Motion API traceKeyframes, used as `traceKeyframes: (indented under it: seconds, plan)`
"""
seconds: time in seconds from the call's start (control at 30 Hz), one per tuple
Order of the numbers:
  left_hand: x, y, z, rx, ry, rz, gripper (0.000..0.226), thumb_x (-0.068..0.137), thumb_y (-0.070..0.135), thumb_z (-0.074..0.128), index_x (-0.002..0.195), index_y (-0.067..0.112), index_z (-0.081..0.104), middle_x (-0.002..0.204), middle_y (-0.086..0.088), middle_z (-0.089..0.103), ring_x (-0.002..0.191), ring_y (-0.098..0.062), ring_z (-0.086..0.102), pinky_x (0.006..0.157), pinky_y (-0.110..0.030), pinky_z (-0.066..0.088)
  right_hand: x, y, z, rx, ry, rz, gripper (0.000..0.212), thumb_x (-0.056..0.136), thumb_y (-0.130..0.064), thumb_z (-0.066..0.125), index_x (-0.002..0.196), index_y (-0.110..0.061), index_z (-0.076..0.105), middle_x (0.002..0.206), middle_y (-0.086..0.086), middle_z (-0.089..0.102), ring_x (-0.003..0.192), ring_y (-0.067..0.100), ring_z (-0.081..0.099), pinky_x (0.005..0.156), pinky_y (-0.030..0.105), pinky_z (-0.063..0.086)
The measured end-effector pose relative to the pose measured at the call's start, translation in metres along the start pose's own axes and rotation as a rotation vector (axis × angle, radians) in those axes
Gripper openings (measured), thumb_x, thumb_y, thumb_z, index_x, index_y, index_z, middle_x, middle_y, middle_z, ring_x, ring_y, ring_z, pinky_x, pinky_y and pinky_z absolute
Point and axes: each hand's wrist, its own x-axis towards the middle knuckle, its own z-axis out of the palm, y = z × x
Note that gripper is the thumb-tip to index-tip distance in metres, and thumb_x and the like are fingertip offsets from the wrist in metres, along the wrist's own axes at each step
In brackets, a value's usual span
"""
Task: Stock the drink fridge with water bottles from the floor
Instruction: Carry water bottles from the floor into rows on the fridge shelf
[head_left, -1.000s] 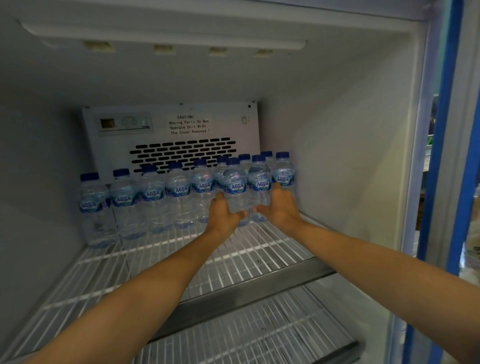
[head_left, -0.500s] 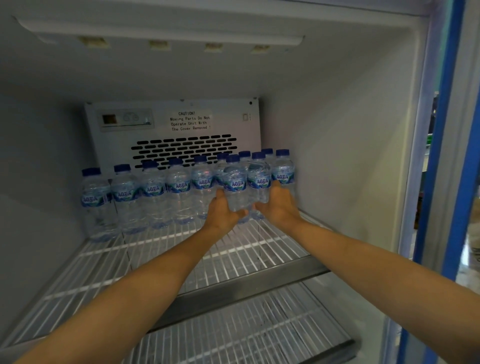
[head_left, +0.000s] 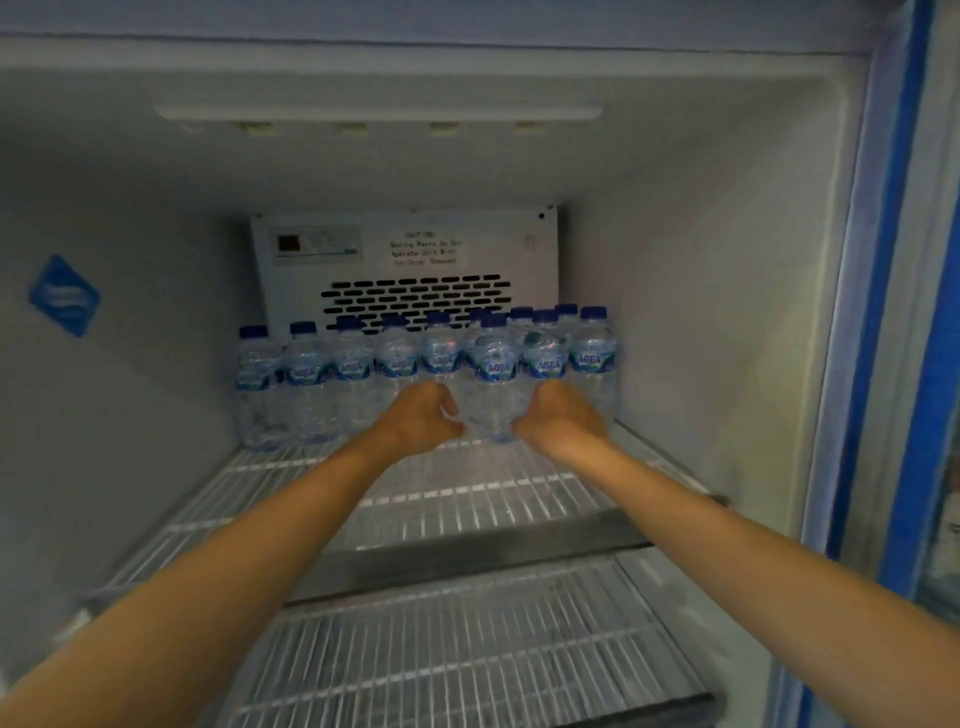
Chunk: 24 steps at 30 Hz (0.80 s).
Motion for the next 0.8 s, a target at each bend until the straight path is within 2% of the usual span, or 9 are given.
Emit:
traceKeyframes:
  seconds: [0.07, 0.13, 0.27, 0.4, 0.5, 0.57, 0.63, 0.73, 0.8]
  plan:
    - [-0.025, -0.002, -0.009, 0.039, 0.054, 0.027, 0.021, 0.085, 0.015, 0.068, 0.103, 0.005, 0.065, 0.109, -0.014, 0.065, 0.098, -0.025, 0.061, 0.085, -0.032, 0.049, -0.018, -0.019, 0.003, 0.006, -0.125, -0.066, 0.015, 0.087, -0.020, 0.065, 0.080, -0.008, 0.059, 0.077, 0.005, 0.060, 0.069, 0.018, 0.059, 0.063, 0.031, 0.051]
    - [-0.049, -0.005, -0.022, 0.054, 0.110, 0.011, 0.014, 0.087, 0.010, 0.063, 0.101, 0.007, 0.066, 0.108, -0.015, 0.066, 0.100, -0.027, 0.062, 0.089, -0.035, 0.050, -0.038, -0.040, 0.007, 0.002, -0.192, -0.165, 0.020, 0.087, -0.021, 0.066, 0.100, -0.006, 0.064, 0.097, 0.010, 0.065, 0.088, 0.023, 0.064, 0.078, 0.035, 0.055]
    - [-0.115, -0.025, -0.059, 0.137, 0.226, 0.013, 0.020, 0.088, 0.006, 0.057, 0.106, 0.006, 0.065, 0.106, -0.015, 0.067, 0.101, -0.029, 0.062, 0.086, -0.033, 0.048, -0.085, -0.082, 0.017, 0.080, -0.233, -0.398, 0.034, 0.088, -0.024, 0.065, 0.118, -0.008, 0.060, 0.116, 0.012, 0.062, 0.103, 0.025, 0.060, 0.080, 0.030, 0.047]
    - [-0.218, -0.057, -0.097, 0.155, 0.362, 0.053, 0.024, 0.081, -0.001, 0.056, 0.102, 0.001, 0.068, 0.093, -0.016, 0.070, 0.089, -0.029, 0.064, 0.079, -0.029, 0.045, -0.153, -0.132, 0.037, 0.185, -0.154, -0.553, 0.025, 0.087, -0.022, 0.064, 0.106, -0.007, 0.065, 0.105, 0.014, 0.067, 0.097, 0.027, 0.063, 0.079, 0.034, 0.050]
    - [-0.314, -0.089, -0.113, 0.138, 0.424, 0.014, 0.024, 0.077, -0.004, 0.054, 0.094, 0.003, 0.069, 0.082, -0.013, 0.070, 0.078, -0.027, 0.064, 0.075, -0.027, 0.047, -0.228, -0.166, 0.065, 0.217, -0.046, -0.757, 0.018, 0.087, -0.022, 0.061, 0.094, -0.006, 0.065, 0.097, 0.011, 0.069, 0.095, 0.029, 0.061, 0.082, 0.039, 0.048]
    - [-0.383, -0.115, -0.116, 0.179, 0.400, -0.066, 0.022, 0.076, -0.002, 0.055, 0.093, 0.004, 0.069, 0.081, -0.010, 0.070, 0.076, -0.025, 0.064, 0.075, -0.029, 0.048, -0.286, -0.184, 0.094, 0.249, -0.090, -0.828, 0.019, 0.086, -0.028, 0.062, 0.091, -0.010, 0.063, 0.093, 0.006, 0.066, 0.093, 0.028, 0.059, 0.080, 0.041, 0.048]
    - [-0.453, -0.144, -0.111, 0.202, 0.334, -0.193, 0.021, 0.076, 0.002, 0.058, 0.094, 0.005, 0.068, 0.084, -0.010, 0.069, 0.079, -0.025, 0.064, 0.075, -0.029, 0.046, -0.345, -0.199, 0.131, 0.308, -0.217, -0.825, 0.020, 0.084, -0.032, 0.065, 0.089, -0.013, 0.061, 0.087, 0.001, 0.063, 0.089, 0.026, 0.059, 0.078, 0.041, 0.049]
    - [-0.555, -0.182, -0.090, 0.159, 0.243, -0.437, 0.022, 0.077, 0.008, 0.058, 0.097, 0.005, 0.067, 0.085, -0.013, 0.069, 0.082, -0.026, 0.063, 0.073, -0.027, 0.042, -0.430, -0.212, 0.194, 0.302, -0.454, -0.840, 0.026, 0.085, -0.035, 0.066, 0.098, -0.013, 0.061, 0.096, 0.001, 0.063, 0.094, 0.022, 0.058, 0.079, 0.035, 0.047]
    - [-0.615, -0.202, -0.067, 0.106, 0.182, -0.568, 0.036, 0.071, 0.019, 0.052, 0.097, 0.000, 0.067, 0.086, -0.017, 0.068, 0.080, -0.027, 0.063, 0.073, -0.027, 0.041, -0.478, -0.211, 0.232, 0.306, -0.586, -0.836, 0.030, 0.086, -0.034, 0.066, 0.105, -0.012, 0.060, 0.097, -0.002, 0.057, 0.098, 0.022, 0.056, 0.080, 0.033, 0.044]
